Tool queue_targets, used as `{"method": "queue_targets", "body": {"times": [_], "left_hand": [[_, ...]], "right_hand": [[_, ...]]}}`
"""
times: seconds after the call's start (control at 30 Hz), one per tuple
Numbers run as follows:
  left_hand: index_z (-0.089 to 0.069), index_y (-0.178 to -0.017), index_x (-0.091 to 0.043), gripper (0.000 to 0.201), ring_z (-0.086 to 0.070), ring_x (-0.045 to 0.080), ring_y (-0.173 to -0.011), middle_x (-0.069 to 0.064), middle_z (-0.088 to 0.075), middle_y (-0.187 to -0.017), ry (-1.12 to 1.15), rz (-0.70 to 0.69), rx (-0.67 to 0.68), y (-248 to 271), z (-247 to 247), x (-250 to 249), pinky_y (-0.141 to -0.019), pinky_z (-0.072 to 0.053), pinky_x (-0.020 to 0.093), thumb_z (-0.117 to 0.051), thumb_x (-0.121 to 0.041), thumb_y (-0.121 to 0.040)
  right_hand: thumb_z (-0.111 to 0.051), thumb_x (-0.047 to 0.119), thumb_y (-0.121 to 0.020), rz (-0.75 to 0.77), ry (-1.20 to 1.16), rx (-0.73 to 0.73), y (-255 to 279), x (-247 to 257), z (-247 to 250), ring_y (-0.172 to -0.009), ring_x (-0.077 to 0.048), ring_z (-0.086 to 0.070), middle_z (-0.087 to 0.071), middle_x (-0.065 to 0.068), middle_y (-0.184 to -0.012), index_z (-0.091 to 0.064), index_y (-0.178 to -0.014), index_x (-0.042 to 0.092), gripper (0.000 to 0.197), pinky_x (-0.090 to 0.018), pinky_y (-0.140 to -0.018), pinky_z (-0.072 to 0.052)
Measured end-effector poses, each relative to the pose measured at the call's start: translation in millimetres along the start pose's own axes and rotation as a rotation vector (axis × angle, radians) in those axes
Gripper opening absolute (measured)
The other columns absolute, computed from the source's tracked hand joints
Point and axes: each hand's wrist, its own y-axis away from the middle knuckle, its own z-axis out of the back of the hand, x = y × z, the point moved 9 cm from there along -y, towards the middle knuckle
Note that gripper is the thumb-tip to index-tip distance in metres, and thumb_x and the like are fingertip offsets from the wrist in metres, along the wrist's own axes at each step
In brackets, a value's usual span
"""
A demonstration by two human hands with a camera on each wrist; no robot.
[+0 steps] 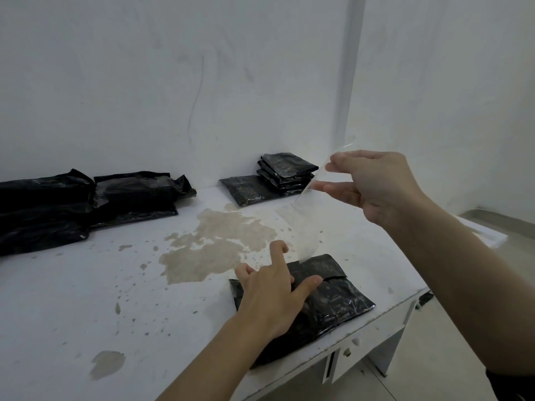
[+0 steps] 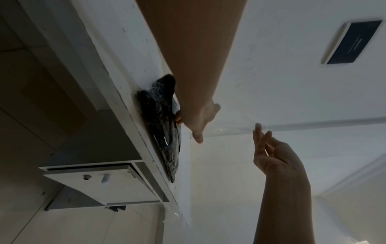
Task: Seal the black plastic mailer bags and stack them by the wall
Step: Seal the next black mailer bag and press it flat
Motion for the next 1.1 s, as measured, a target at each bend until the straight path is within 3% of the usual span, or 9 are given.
{"method": "queue_targets", "body": {"times": [0.17,0.3,0.4,0.53,0.63,0.7,0.83,0.93,1.1], "left_hand": [[-0.002,-0.133,-0.024,0.055,-0.056,0.011,-0.069,-0.008,-0.057,-0.073,-0.077,-0.101,-0.138,2.4,-4.7,-6.9,-0.101,-0.019,0.036,-0.035,-0.051,-0.098],[-0.037,-0.13,-0.015,0.047,-0.039,0.007,-0.035,-0.008,-0.053,-0.057,-0.251,-0.263,-0.389,6.9,0.1,-17.6,-0.069,-0.047,0.035,-0.033,-0.041,-0.091],[-0.039,-0.128,-0.022,0.042,-0.033,0.009,-0.029,0.004,-0.065,-0.085,-0.395,-0.386,-0.47,10.1,-0.6,-33.3,-0.068,-0.051,0.038,-0.047,-0.033,-0.088],[-0.04,-0.127,-0.032,0.087,-0.035,0.007,-0.025,0.023,-0.058,-0.12,-0.388,-0.378,-0.319,6.9,-14.3,-31.5,-0.072,-0.052,0.043,-0.088,-0.02,-0.056],[-0.008,-0.139,-0.039,0.088,-0.055,0.014,-0.049,0.033,-0.015,-0.15,-0.452,-0.352,-0.141,5.2,-18.2,-38.6,-0.096,-0.036,0.053,-0.068,-0.012,-0.081],[0.008,-0.137,-0.043,0.084,-0.057,0.018,-0.063,0.028,0.016,-0.152,-0.458,-0.327,-0.038,6.6,-24.6,-35.1,-0.106,-0.024,0.054,-0.053,-0.008,-0.089],[-0.042,-0.133,-0.029,0.097,-0.04,0.01,-0.032,0.034,-0.018,-0.149,-0.467,-0.39,-0.297,13.5,-15.8,-34.8,-0.075,-0.053,0.047,-0.081,-0.011,-0.046],[-0.048,-0.136,-0.029,0.097,-0.041,0.011,-0.033,0.028,-0.015,-0.152,-0.467,-0.417,-0.349,17.9,-22.7,-35.4,-0.075,-0.053,0.046,-0.078,-0.009,-0.046],[-0.047,-0.137,-0.025,0.098,-0.027,0.012,-0.031,0.019,-0.005,-0.156,-0.442,-0.43,-0.399,18.1,-24.3,-35.1,-0.077,-0.053,0.046,-0.079,-0.01,-0.045]], "right_hand": [[-0.059,-0.004,-0.089,0.011,-0.041,-0.03,3.5,-0.9,2.1,-0.05,-0.029,-0.067,-0.066,-0.009,-0.076,-0.059,-0.071,0.001,0.019,-0.026,-0.052,-0.058],[-0.059,-0.009,-0.086,0.001,-0.051,-0.046,8.2,-2.9,5.3,-0.061,-0.033,-0.066,-0.056,-0.007,-0.081,-0.057,-0.064,0.0,0.024,-0.026,-0.054,-0.059],[-0.058,-0.014,-0.084,-0.006,-0.081,-0.044,9.7,-2.7,5.8,-0.058,-0.031,-0.067,-0.053,-0.007,-0.091,-0.057,-0.067,-0.003,0.02,-0.025,-0.053,-0.058],[-0.061,-0.008,-0.086,-0.01,-0.102,-0.056,10.1,0.3,7.8,-0.054,-0.026,-0.069,-0.051,-0.003,-0.092,-0.057,-0.086,-0.002,0.008,-0.028,-0.062,-0.06],[-0.06,-0.006,-0.087,-0.018,-0.122,-0.054,12.1,2.7,8.5,-0.051,-0.024,-0.068,-0.049,-0.002,-0.093,-0.054,-0.09,-0.002,0.008,-0.03,-0.065,-0.06],[-0.058,-0.007,-0.088,-0.03,-0.141,-0.051,13.9,3.6,7.6,-0.051,-0.024,-0.069,-0.05,-0.001,-0.094,-0.053,-0.092,-0.001,0.008,-0.031,-0.068,-0.06],[-0.056,-0.006,-0.089,-0.067,-0.204,-0.058,18.8,4.7,5.7,-0.048,-0.02,-0.068,-0.045,-0.012,-0.122,-0.05,-0.103,-0.001,0.016,-0.032,-0.073,-0.059],[-0.056,-0.006,-0.09,-0.091,-0.248,-0.047,23.9,7.0,2.7,-0.048,-0.018,-0.067,-0.039,-0.017,-0.133,-0.049,-0.102,0.001,0.015,-0.032,-0.083,-0.057],[-0.054,-0.01,-0.088,-0.102,-0.322,-0.031,27.5,11.3,-1.0,-0.054,-0.023,-0.069,-0.035,-0.022,-0.135,-0.051,-0.09,0.001,0.012,-0.032,-0.073,-0.06]]}}
